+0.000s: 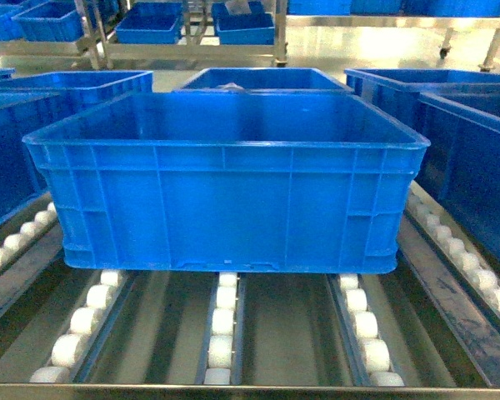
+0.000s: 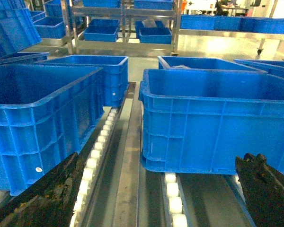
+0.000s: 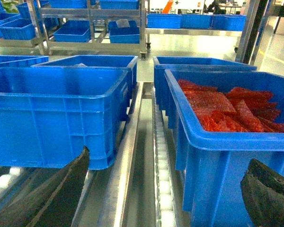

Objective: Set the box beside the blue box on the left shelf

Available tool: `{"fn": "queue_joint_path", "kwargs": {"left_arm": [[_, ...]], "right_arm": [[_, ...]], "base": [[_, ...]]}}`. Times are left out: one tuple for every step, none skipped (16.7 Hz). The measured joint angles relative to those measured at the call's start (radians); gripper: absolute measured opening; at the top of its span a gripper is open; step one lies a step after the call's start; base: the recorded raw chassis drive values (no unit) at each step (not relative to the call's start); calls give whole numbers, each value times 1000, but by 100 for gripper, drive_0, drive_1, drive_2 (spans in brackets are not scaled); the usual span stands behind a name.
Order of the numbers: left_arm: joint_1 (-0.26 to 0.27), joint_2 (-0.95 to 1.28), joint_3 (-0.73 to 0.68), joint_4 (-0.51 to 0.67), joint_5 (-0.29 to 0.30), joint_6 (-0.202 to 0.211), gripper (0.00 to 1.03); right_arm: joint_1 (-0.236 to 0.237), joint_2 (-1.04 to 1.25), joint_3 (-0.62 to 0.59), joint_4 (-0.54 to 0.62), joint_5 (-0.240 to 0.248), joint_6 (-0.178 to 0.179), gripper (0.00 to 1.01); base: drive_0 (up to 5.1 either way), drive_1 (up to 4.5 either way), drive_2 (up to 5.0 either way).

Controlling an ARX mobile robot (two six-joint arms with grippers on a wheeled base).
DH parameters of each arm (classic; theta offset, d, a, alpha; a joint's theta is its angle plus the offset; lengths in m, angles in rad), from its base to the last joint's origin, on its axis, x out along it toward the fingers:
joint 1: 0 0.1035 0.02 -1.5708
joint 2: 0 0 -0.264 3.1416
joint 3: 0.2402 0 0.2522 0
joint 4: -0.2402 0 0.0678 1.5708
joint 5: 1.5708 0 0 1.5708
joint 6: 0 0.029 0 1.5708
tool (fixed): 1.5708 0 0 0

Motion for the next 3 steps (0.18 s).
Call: {"fn": "queue_joint_path", "kwargs": {"left_arm": [[0,0,0,0,0,0,98],[0,0,0,0,0,0,98],[0,0,0,0,0,0,98]], "right_arm": [[0,0,0,0,0,0,98],[0,0,0,0,0,0,98],[0,0,0,0,0,0,98]], "base": [[0,0,0],[0,0,0],[0,0,0]]}}
